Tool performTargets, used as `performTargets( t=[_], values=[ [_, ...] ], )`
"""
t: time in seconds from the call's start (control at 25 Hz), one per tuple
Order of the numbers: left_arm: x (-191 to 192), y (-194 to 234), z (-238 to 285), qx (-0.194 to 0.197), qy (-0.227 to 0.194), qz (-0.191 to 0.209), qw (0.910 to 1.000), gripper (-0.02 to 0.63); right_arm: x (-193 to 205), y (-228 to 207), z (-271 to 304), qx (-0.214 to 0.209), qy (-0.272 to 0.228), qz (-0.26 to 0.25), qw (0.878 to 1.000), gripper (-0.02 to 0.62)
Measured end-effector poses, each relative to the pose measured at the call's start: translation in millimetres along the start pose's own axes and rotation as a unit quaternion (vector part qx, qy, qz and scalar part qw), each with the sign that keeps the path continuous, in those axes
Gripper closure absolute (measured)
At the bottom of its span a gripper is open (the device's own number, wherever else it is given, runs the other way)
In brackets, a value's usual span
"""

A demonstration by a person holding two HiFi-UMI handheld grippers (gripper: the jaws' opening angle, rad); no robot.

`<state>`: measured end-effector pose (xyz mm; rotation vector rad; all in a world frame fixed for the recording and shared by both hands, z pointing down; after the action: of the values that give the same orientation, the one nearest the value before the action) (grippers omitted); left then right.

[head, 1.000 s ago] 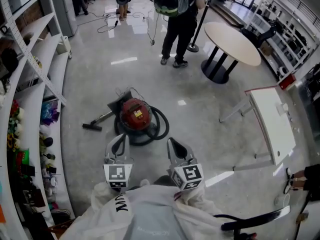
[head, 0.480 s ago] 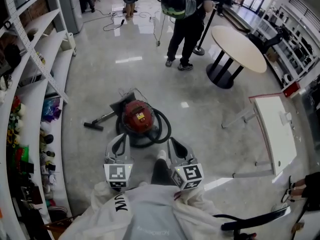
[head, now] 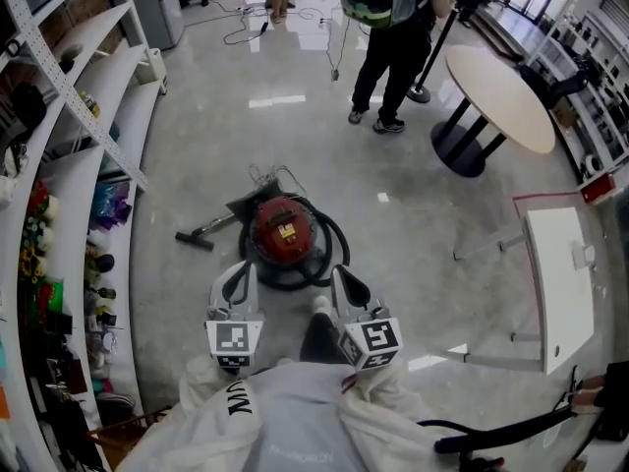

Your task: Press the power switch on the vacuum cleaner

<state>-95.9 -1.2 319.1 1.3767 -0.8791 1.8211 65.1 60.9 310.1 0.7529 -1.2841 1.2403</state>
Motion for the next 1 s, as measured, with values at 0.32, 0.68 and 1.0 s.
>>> performTargets(
  t=[0.32,0.68,1.0],
  values=[
    [-13.3,-3.1,52.5,-0.019,0.013,0.005,0.9997,0.606,-12.4,-44.5,40.7,-0.024,0.011,0.014,1.000,0.595],
    [-29.7,-8.6,101.5,-0.047,0.021,0.007,0.9986,0.606,-32.3,-88.1,78.2,-0.060,0.017,0.014,0.998,0.595],
    [-40.6,-14.4,134.8,-0.074,0.026,0.010,0.9969,0.606,-43.2,-127.4,103.8,-0.081,0.016,0.017,0.996,0.595]
  ],
)
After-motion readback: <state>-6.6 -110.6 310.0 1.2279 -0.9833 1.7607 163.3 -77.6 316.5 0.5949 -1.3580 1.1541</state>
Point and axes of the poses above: the fingertips, and each gripper's own axes: z forward along the fingers, y to its left, x out of its underside, the point moved 1 cm from there along -z, backward along the fingers, and after that the axes turned 5 degrees about -x, right-handed, at the moved point
